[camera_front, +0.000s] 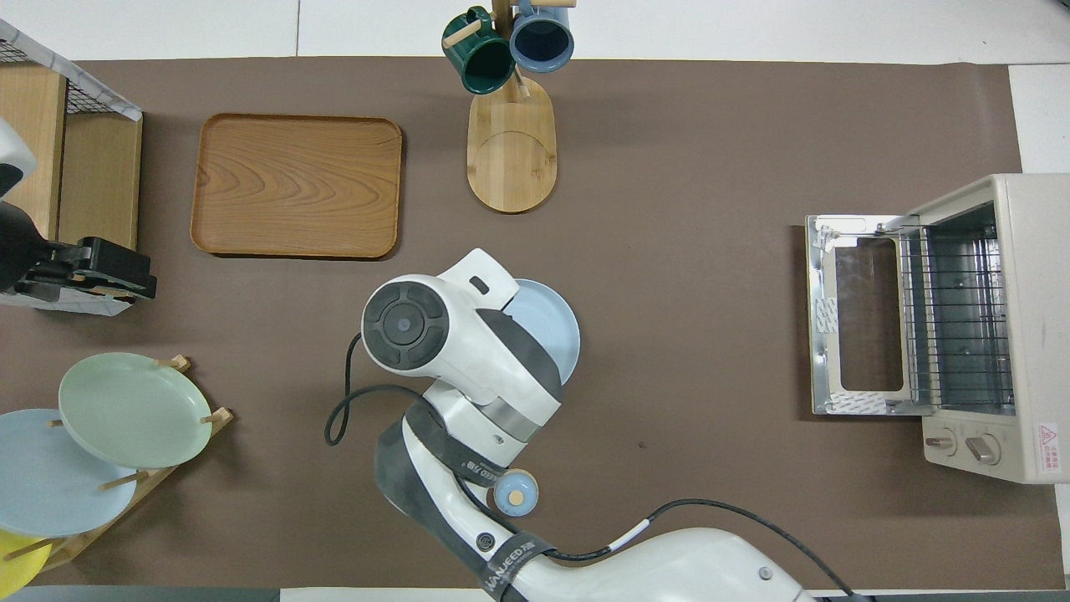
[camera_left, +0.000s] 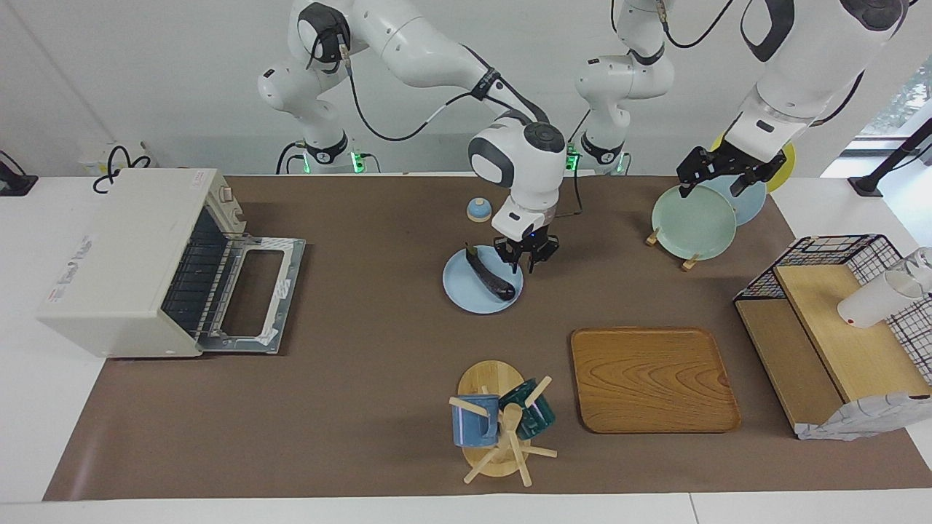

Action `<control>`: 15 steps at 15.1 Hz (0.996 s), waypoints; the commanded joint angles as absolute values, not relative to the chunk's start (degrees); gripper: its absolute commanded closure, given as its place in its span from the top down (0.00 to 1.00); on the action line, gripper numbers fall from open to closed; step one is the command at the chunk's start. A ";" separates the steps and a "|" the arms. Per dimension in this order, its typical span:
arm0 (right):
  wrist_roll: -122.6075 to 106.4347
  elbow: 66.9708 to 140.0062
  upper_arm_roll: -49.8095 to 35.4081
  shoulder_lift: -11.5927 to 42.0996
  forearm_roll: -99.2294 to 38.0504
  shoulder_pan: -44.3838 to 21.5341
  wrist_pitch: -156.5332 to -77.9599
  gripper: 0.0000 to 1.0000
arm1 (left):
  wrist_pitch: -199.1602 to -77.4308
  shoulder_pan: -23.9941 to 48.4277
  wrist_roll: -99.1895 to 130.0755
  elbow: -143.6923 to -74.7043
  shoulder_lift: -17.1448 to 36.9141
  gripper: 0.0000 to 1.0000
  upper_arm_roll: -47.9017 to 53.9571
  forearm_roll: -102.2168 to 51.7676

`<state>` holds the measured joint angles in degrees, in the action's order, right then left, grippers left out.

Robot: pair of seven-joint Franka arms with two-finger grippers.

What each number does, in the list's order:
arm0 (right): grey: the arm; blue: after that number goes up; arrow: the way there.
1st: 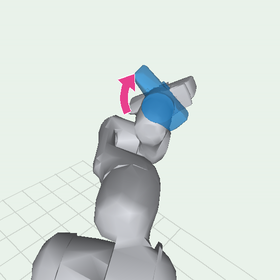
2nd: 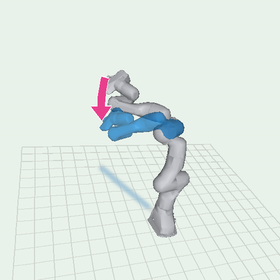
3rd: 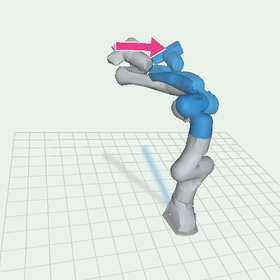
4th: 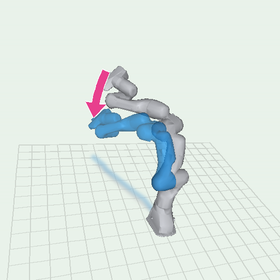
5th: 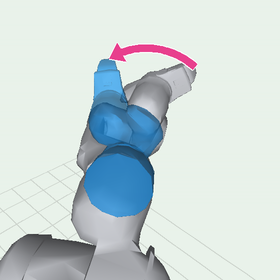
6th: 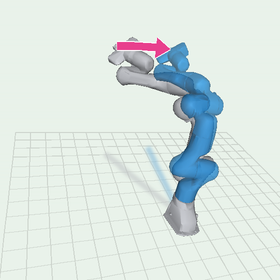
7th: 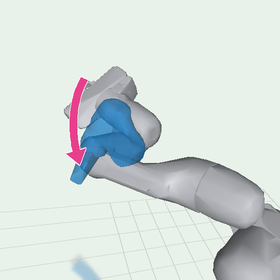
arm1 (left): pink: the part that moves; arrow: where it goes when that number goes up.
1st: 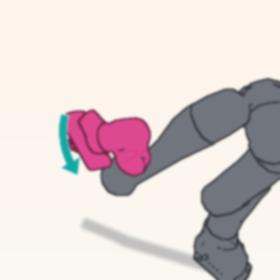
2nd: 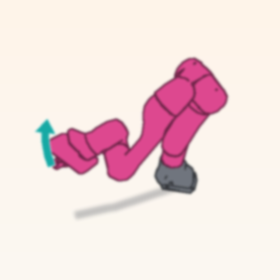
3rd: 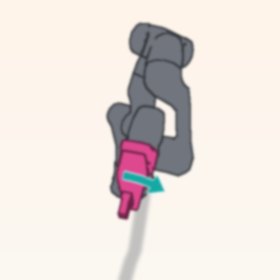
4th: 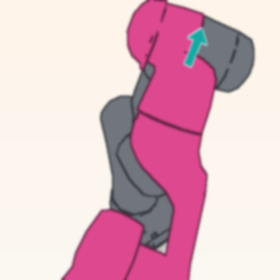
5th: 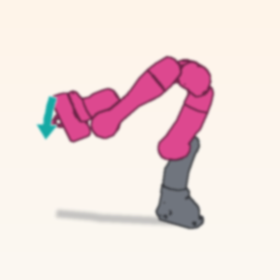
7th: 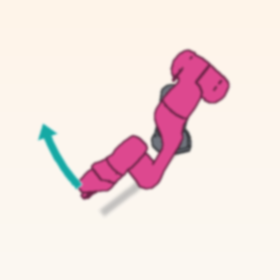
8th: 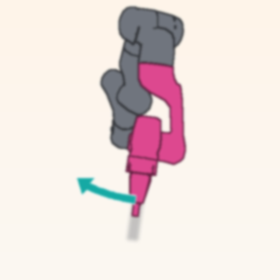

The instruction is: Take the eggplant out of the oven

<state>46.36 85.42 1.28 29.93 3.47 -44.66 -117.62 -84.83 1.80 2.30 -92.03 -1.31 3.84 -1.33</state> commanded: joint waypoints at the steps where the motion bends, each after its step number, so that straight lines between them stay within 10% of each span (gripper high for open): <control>1: 40.54 86.83 0.88 24.19 3.51 -39.65 -111.38 0.13 | -84.90 1.32 2.20 -92.64 -2.11 1.00 3.87 -2.02; 2: 37.47 87.53 0.88 22.78 3.69 -37.46 -109.10 0.00 | -84.82 1.32 2.20 -92.64 -2.11 1.00 3.87 -2.02; 15: 15.22 119.33 0.97 8.44 12.57 -14.95 -120.39 0.00 | -87.69 6.31 13.14 -96.75 -4.04 1.00 4.66 -2.11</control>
<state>16.38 112.23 1.82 12.40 11.36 -18.37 -116.09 -85.04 2.86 6.24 -92.56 -1.44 4.73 -1.48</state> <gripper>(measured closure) 0.991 0.000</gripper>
